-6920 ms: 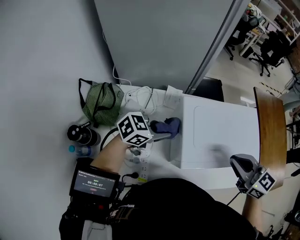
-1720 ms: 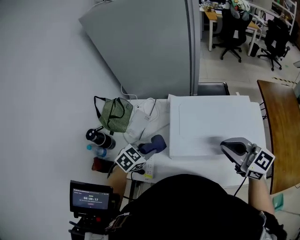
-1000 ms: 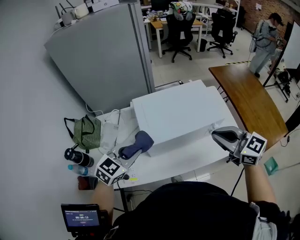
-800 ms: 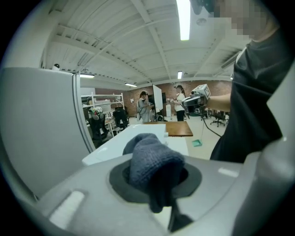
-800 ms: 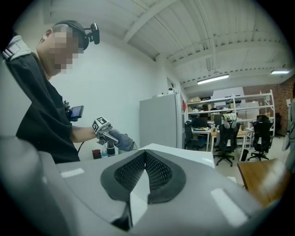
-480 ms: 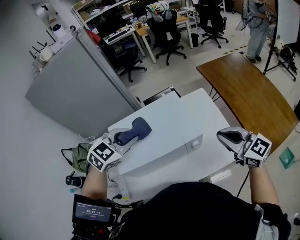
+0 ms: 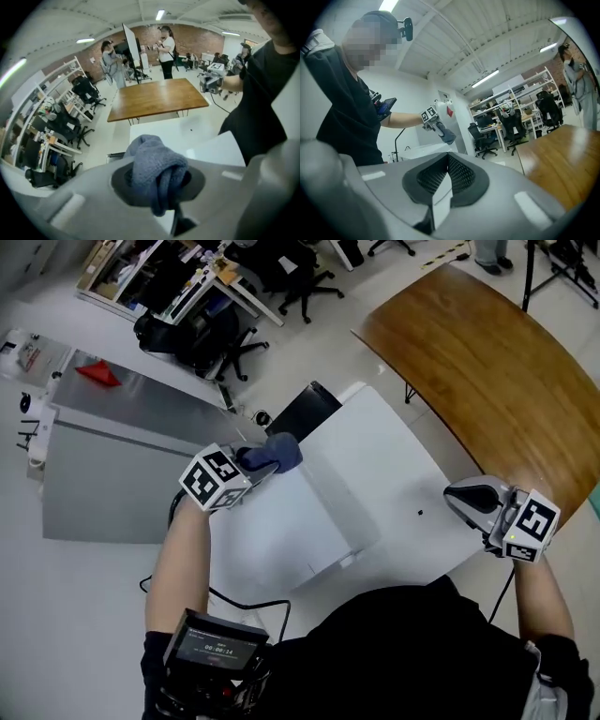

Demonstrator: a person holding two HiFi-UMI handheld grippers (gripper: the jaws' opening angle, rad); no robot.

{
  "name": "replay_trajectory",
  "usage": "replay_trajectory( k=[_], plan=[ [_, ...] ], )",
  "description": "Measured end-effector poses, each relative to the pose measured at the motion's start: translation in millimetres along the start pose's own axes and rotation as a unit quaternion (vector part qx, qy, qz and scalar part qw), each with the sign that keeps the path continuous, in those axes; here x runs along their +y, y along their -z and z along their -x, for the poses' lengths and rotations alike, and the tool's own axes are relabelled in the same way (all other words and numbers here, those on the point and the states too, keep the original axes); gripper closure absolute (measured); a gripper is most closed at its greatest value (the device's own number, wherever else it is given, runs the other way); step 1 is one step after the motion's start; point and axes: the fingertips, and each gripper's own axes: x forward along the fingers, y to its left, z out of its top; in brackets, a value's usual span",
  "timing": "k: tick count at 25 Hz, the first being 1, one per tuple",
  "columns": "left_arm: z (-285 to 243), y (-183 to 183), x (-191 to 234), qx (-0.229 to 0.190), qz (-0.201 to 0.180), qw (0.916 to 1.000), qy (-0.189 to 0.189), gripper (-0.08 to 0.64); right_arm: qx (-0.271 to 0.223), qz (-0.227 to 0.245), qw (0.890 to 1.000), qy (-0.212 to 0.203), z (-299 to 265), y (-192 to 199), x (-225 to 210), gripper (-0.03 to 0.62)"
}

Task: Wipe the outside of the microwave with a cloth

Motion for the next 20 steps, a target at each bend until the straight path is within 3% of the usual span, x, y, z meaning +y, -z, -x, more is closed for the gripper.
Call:
replay_trajectory(
  k=[4,7,12,15,20],
  plan=[
    [-45.4,2.2,5.9,0.099,-0.026,0.9923,0.070,0.499,0.003,-0.035,0.999,0.015,11.0,20.6,-9.7,0.586],
    [-65.9,2.8,4.9,0.168,-0.052,0.9769,0.121,0.499,0.004,-0.054,0.998,0.024,12.9,30.9,-17.9,0.586],
    [-115.6,27.3,-1.6,0.296,-0.098,0.9310,0.190,0.500,-0.003,-0.073,0.996,0.041,16.9,45.1,-35.6,0.586],
    [-146.9,45.5,-9.4,0.349,-0.092,0.9027,0.234,0.500,-0.003,-0.086,0.995,0.057,23.9,57.8,-47.2,0.586],
    [-185.2,68.3,-14.7,0.437,-0.119,0.8457,0.283,0.503,-0.002,-0.114,0.989,0.096,44.5,81.9,-58.5,0.586]
  ],
)
